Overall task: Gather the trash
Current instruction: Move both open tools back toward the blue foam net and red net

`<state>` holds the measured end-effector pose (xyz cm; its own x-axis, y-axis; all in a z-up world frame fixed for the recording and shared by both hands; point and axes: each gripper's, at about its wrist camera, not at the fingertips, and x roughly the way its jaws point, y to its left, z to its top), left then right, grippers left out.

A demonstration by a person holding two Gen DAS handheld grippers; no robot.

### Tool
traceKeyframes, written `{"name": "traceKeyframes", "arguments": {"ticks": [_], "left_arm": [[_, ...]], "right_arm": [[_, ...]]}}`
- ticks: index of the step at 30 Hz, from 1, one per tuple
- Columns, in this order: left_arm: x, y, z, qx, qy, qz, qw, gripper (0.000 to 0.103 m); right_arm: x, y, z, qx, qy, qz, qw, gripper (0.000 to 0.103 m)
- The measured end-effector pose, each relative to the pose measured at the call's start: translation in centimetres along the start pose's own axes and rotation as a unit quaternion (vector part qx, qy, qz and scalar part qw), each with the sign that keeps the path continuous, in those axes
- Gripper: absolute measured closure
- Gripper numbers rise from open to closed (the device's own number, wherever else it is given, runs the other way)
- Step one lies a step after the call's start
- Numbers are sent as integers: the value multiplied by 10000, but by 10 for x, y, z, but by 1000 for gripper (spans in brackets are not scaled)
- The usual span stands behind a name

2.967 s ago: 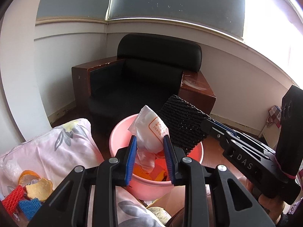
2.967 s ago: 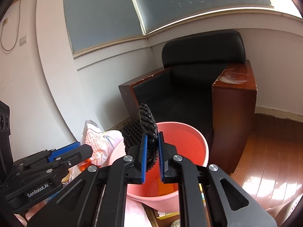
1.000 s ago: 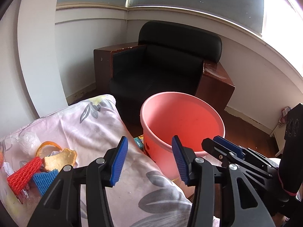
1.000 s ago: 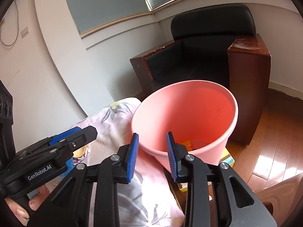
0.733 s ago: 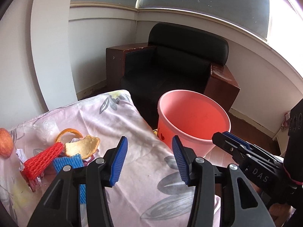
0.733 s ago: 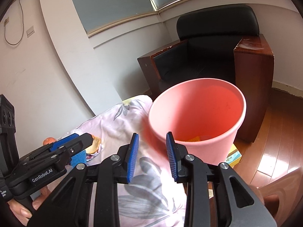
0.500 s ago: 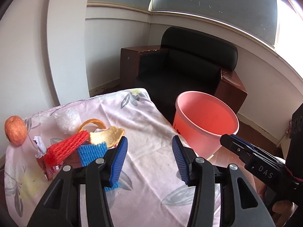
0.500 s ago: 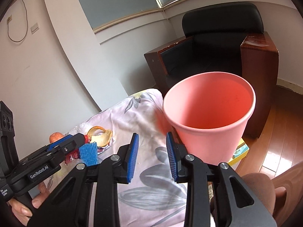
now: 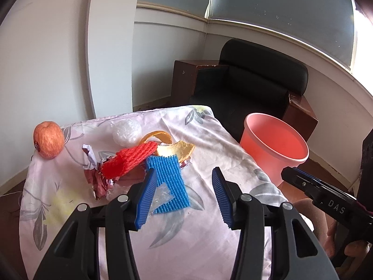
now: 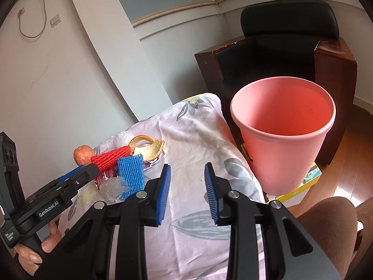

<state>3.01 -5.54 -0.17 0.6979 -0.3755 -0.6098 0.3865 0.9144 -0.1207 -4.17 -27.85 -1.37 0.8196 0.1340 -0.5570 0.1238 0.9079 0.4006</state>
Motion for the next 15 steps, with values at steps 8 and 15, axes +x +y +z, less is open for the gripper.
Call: {"name": "traceKeyframes", "arguments": {"ticks": [8, 15], "left_arm": [[-11, 28, -13, -173, -17, 266, 9995, 55], [-17, 51, -24, -325, 31, 438, 9985, 55]], "right_arm": [[4, 14, -6, -126, 123, 207, 9996, 72], [18, 25, -11, -230, 365, 459, 9980, 72]]}}
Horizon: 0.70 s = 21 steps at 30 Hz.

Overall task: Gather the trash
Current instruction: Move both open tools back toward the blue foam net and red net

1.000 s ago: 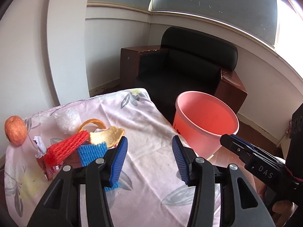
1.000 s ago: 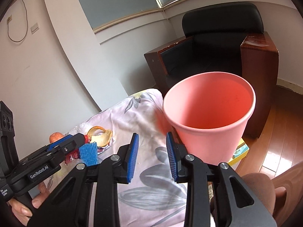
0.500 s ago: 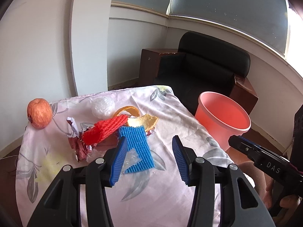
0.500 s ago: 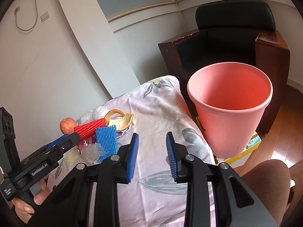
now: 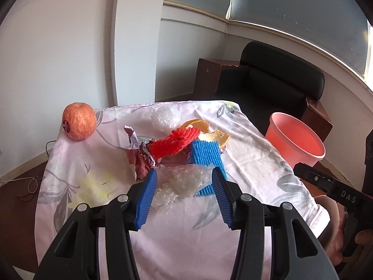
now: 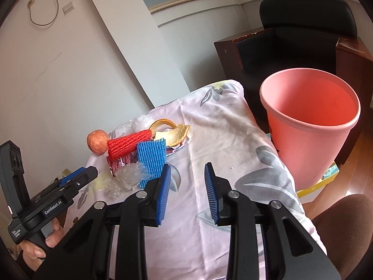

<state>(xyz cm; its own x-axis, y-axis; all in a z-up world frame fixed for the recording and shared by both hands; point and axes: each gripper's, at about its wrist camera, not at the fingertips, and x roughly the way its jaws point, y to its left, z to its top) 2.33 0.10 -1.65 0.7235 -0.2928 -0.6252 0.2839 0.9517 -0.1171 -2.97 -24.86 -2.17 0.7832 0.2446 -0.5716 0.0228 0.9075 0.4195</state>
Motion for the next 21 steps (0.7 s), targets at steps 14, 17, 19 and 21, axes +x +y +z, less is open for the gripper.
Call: {"name": "traceKeyframes", "arguments": {"ticks": [14, 17, 19, 21], "left_arm": [[5, 20, -4, 37, 23, -30, 10000, 55], [7, 23, -4, 67, 26, 16, 10000, 55], [7, 29, -5, -7, 45, 22, 10000, 55], [7, 33, -7, -77, 60, 25, 9999, 55]], "right_arm": [[35, 38, -4, -491, 507, 828, 9941, 72], [47, 49, -1, -564, 680, 1010, 9910, 72], [56, 55, 2, -602, 778, 1113, 9889, 72], [66, 61, 7, -675, 827, 1118, 9880, 67]]}}
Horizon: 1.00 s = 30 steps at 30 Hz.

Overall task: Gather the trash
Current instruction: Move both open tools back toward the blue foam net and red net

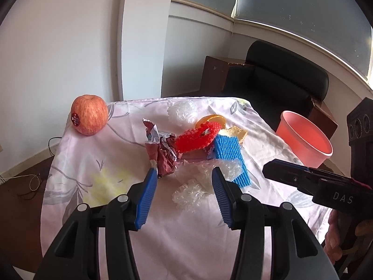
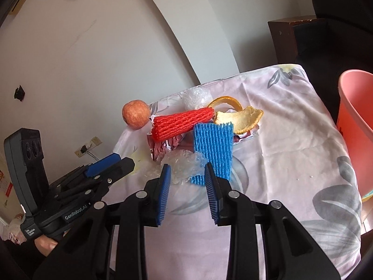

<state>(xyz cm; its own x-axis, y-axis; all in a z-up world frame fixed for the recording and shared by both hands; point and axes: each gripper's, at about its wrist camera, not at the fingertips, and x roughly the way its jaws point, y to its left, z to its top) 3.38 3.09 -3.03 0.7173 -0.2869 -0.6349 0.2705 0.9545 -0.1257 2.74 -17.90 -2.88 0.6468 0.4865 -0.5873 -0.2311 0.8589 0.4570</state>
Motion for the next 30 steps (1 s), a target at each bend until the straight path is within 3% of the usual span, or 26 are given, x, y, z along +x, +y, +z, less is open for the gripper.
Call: {"name": "traceKeyframes", "arguments": {"ticks": [2, 11, 20, 24, 30], "left_arm": [[0, 3, -1, -32, 1, 4, 10000, 55], [3, 16, 1, -106, -7, 1, 9999, 55], [6, 14, 9, -83, -69, -132, 9999, 55], [6, 5, 18, 65, -146, -257, 9995, 55], [11, -17, 33, 441, -268, -335, 9981, 55]], "right_arm": [[9, 3, 6, -57, 9, 33, 10000, 60], [53, 11, 13, -311, 394, -47, 9987, 60], [55, 7, -2, -462, 516, -130, 9975, 60], [55, 9, -7, -621, 584, -142, 9963, 73], [44, 10, -9, -633, 504, -58, 9967, 82]]}}
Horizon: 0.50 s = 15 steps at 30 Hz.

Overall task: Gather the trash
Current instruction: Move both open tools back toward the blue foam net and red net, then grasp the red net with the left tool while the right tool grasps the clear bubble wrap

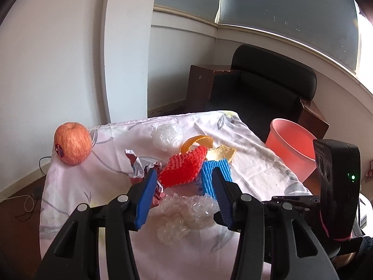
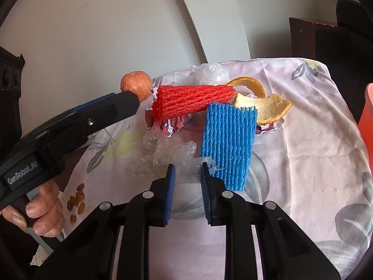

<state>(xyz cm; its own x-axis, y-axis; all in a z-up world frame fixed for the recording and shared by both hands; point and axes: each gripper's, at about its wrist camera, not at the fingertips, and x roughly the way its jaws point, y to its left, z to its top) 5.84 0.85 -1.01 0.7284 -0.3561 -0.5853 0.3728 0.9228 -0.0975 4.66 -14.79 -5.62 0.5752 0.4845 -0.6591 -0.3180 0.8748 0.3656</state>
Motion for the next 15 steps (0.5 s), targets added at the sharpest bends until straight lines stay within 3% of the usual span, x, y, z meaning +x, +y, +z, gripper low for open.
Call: {"name": "traceKeyframes", "arguments": {"ticks": [9, 15], "left_arm": [[35, -17, 12, 315, 174, 53, 9993, 61], [54, -15, 6, 371, 451, 210, 9981, 78]], "right_arm": [[-34, 0, -12, 75, -44, 25, 10000, 83], [-57, -10, -20, 237, -173, -60, 9996, 83]]}}
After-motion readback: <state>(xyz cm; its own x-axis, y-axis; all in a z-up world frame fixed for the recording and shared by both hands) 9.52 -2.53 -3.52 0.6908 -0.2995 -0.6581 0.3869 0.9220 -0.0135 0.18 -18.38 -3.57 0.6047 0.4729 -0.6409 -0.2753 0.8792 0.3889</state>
